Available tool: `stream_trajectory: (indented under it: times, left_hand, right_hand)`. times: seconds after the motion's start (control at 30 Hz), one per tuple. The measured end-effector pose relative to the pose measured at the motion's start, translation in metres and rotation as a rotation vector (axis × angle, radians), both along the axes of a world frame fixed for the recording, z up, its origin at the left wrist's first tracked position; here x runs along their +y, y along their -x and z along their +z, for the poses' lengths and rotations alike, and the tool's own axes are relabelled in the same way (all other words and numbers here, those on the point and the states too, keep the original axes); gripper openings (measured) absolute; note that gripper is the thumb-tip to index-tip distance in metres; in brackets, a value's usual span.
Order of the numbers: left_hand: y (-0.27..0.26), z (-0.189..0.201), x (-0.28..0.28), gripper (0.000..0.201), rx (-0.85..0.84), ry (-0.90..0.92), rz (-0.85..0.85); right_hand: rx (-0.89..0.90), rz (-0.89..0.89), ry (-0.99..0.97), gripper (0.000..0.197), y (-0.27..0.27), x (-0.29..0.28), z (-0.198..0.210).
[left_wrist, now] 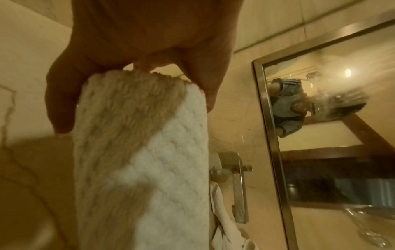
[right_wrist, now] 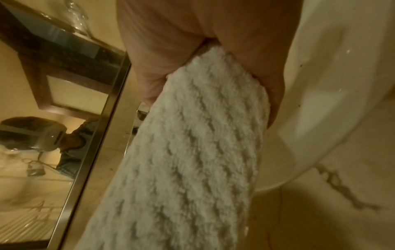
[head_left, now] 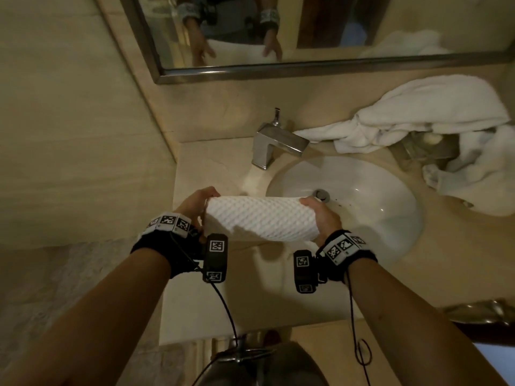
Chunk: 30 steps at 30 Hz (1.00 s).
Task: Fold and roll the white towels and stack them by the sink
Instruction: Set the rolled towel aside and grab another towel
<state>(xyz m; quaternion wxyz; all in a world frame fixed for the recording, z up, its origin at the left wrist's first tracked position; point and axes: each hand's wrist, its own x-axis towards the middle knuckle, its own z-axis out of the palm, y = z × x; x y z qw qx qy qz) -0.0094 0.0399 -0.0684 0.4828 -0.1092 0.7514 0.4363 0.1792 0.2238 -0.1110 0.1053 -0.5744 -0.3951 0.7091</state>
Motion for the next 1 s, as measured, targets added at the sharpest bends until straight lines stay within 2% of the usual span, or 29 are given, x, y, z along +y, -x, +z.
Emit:
stream_trajectory:
  times: [0.1,0.2,0.27,0.33,0.43,0.53,0.6,0.67,0.8,0.83,0.9,1.0]
  left_hand:
    - [-0.012,0.002,0.02,0.029,-0.012,-0.029,0.013]
    - [-0.032,0.009,0.05,0.023,-0.026,-0.055,0.021]
    - [-0.05,0.01,0.079,0.025,-0.029,-0.081,0.04]
    - [-0.073,0.009,0.115,0.035,-0.054,-0.103,0.025]
    - [-0.114,-0.011,0.176,0.064,-0.087,-0.134,-0.032]
    - [-0.18,-0.01,0.236,0.035,-0.079,-0.142,-0.047]
    - [-0.228,-0.01,0.275,0.029,-0.108,-0.153,-0.105]
    - [-0.268,-0.014,0.308,0.036,-0.137,-0.167,-0.141]
    - [-0.318,-0.02,0.362,0.053,-0.126,-0.19,-0.181]
    - [-0.326,-0.021,0.373,0.057,-0.117,-0.203,-0.184]
    - [-0.341,-0.02,0.392,0.062,-0.067,-0.202,-0.205]
    - [-0.349,-0.025,0.409,0.06,0.008,-0.154,-0.202]
  right_hand:
    - [-0.024,-0.026,-0.03,0.035,-0.016,0.012,0.006]
    - [-0.01,-0.054,-0.073,0.05,-0.038,0.037,0.011]
    - [-0.011,-0.078,-0.108,0.047,-0.06,0.065,0.016]
    - [-0.051,-0.1,-0.142,0.045,-0.088,0.1,0.017]
    - [-0.117,-0.098,-0.219,0.044,-0.135,0.164,0.013]
    - [-0.233,-0.081,-0.319,0.043,-0.192,0.223,0.013]
    - [-0.321,-0.099,-0.356,0.033,-0.236,0.256,0.017]
    - [-0.367,-0.107,-0.382,0.028,-0.275,0.288,0.014]
    - [-0.496,0.042,-0.485,0.035,-0.333,0.342,0.013]
    - [-0.496,-0.003,-0.498,0.033,-0.344,0.354,0.01]
    - [-0.526,-0.044,-0.545,0.034,-0.358,0.373,0.007]
    - [-0.657,0.064,-0.545,0.032,-0.357,0.376,0.004]
